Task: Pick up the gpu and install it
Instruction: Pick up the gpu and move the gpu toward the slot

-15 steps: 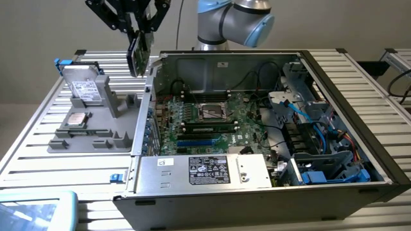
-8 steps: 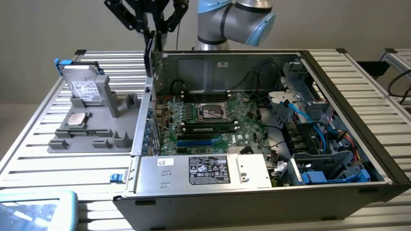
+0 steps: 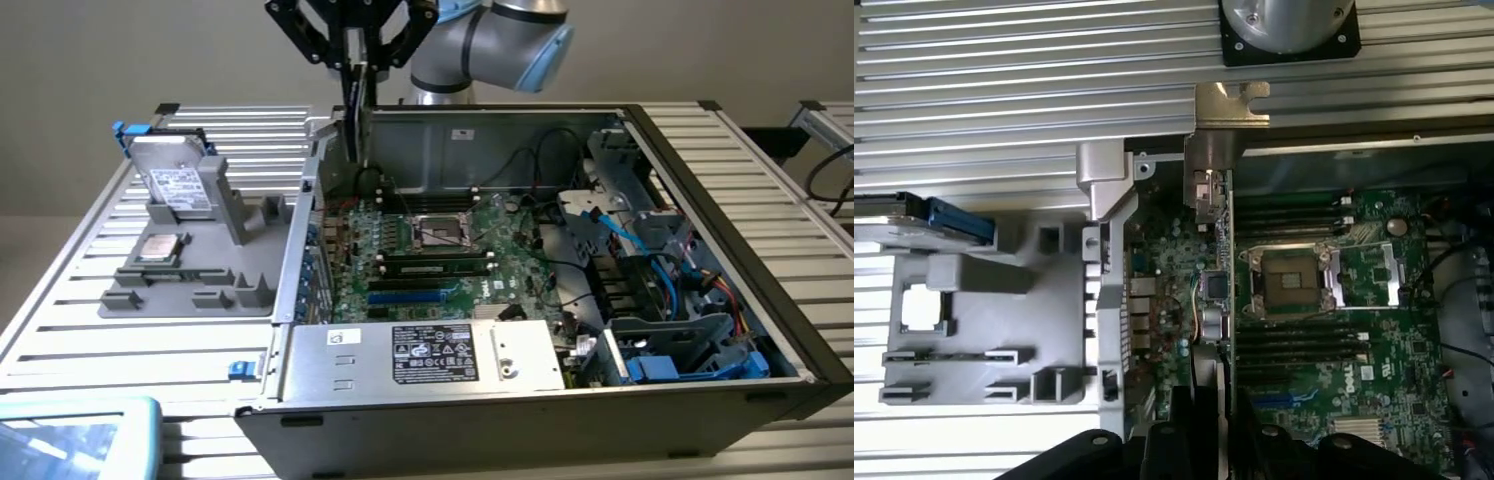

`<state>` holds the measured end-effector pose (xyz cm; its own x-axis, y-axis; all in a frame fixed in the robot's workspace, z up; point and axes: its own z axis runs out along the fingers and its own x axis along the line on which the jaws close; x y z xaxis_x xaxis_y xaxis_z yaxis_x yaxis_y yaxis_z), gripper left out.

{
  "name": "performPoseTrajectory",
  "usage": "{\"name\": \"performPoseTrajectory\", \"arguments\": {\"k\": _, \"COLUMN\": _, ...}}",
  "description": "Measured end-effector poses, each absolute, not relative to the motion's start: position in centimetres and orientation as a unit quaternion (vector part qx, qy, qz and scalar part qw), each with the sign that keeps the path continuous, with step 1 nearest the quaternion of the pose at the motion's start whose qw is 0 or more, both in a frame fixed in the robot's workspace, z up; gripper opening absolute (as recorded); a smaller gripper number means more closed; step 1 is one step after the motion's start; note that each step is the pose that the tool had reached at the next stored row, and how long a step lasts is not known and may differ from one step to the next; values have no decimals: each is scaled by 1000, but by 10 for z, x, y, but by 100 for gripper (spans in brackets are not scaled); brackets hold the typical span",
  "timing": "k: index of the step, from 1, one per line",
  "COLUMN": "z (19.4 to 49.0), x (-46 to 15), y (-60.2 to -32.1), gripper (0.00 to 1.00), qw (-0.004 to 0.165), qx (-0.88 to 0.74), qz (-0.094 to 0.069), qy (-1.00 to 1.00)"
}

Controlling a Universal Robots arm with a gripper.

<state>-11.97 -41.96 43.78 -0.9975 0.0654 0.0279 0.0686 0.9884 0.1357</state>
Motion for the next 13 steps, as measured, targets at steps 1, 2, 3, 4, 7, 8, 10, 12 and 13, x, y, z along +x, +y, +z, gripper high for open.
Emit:
{"name": "performPoseTrajectory", "arguments": {"k": 1, "z": 438, "x": -116, "y": -421, "gripper": 27, "qw": 12, "qx": -34, "qz": -68, "qy": -997}}
{"name": "performPoseTrajectory", "arguments": {"k": 2, "z": 437, "x": -111, "y": -423, "gripper": 27, "qw": 12, "qx": -34, "qz": -68, "qy": -997}}
{"name": "performPoseTrajectory", "arguments": {"k": 3, "z": 437, "x": -108, "y": -425, "gripper": 27, "qw": 12, "qx": -34, "qz": -68, "qy": -997}}
{"name": "performPoseTrajectory", "arguments": {"k": 4, "z": 437, "x": -104, "y": -426, "gripper": 27, "qw": 13, "qx": -34, "qz": -68, "qy": -997}}
{"name": "performPoseTrajectory", "arguments": {"k": 7, "z": 435, "x": -94, "y": -431, "gripper": 27, "qw": 15, "qx": -34, "qz": -68, "qy": -997}}
{"name": "performPoseTrajectory", "arguments": {"k": 8, "z": 434, "x": -90, "y": -432, "gripper": 27, "qw": 16, "qx": -34, "qz": -68, "qy": -997}}
{"name": "performPoseTrajectory", "arguments": {"k": 10, "z": 433, "x": -83, "y": -433, "gripper": 27, "qw": 17, "qx": -34, "qz": -68, "qy": -997}}
{"name": "performPoseTrajectory", "arguments": {"k": 12, "z": 431, "x": -74, "y": -435, "gripper": 27, "qw": 17, "qx": -34, "qz": -68, "qy": -997}}
{"name": "performPoseTrajectory", "arguments": {"k": 13, "z": 430, "x": -70, "y": -435, "gripper": 27, "qw": 18, "qx": -34, "qz": -68, "qy": -997}}
